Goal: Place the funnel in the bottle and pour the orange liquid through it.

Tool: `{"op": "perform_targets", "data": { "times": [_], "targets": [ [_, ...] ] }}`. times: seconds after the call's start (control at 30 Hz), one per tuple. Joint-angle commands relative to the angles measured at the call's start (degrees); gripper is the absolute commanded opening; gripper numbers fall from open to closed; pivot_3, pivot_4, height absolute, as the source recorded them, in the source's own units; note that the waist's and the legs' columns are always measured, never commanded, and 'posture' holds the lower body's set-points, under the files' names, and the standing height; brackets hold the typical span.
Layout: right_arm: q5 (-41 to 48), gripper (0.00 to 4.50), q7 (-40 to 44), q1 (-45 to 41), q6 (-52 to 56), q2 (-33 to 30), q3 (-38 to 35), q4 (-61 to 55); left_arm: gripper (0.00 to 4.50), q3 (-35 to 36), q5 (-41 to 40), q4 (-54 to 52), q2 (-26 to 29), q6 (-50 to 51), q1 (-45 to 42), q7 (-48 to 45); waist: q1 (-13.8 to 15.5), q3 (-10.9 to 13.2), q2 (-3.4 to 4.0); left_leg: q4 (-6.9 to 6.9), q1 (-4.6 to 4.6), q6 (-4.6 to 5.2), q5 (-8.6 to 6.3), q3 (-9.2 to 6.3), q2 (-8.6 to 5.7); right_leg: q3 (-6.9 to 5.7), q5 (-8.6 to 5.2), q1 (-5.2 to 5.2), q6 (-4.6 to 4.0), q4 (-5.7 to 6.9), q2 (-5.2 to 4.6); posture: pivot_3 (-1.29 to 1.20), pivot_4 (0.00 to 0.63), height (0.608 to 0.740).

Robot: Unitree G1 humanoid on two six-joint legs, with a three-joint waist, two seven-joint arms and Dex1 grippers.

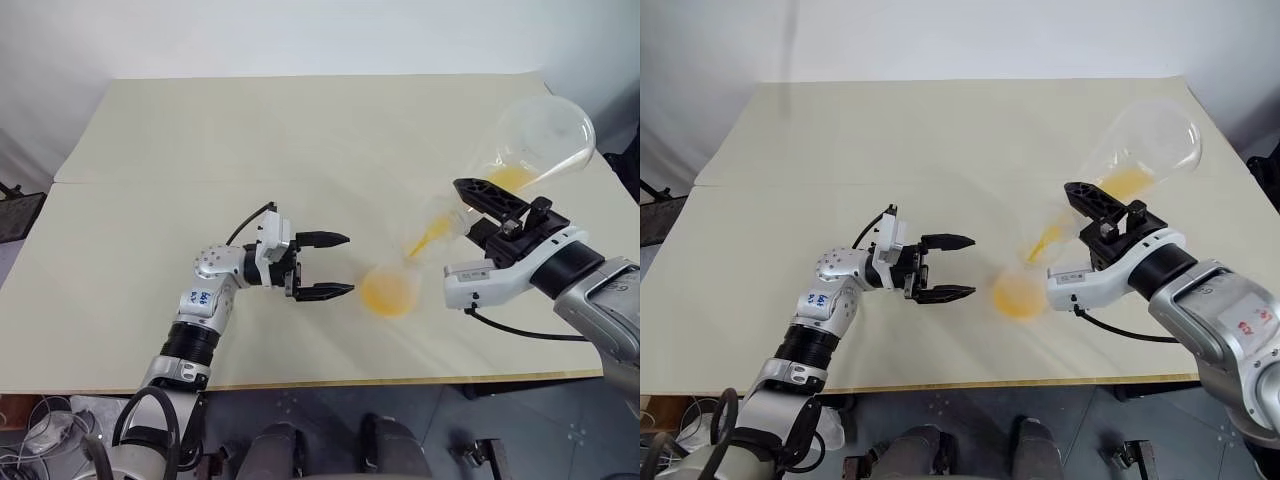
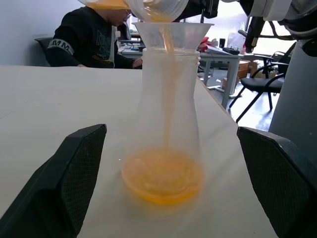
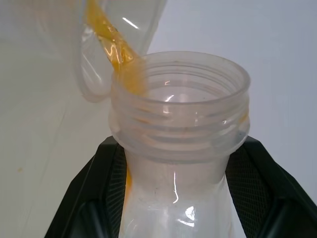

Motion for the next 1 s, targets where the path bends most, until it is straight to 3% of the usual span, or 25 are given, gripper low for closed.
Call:
{"op": "perform_targets", "data": {
  "times": [0.03, 1.0],
  "targets": [
    [-0.32, 2.44, -0.75, -0.5, -1.37, -0.44, -3.29, -0.58, 4.5, 0.54, -0.36, -0.59, -0.29, 0.0, -0.63, 0.06, 0.0, 0.0, 0.0, 0.0, 0.0, 0.0, 0.0, 0.0, 0.0, 0.0, 0.0, 0.0, 0.0, 0.0, 0.0, 0.0, 0.15, 0.74],
    [-1.16, 2.44, -1.5, -2.2, -6.94, 0.08, -4.56, 0.97, 4.5, 0.68, -0.33, 0.88, -0.49, -0.65, -1.58, -0.64, 0.0, 0.0, 0.0, 0.01, 0.0, 0.0, 0.0, 0.0, 0.0, 0.0, 0.0, 0.0, 0.0, 0.02, 0.0, 0.0, 0.15, 0.74]
  ]
}}
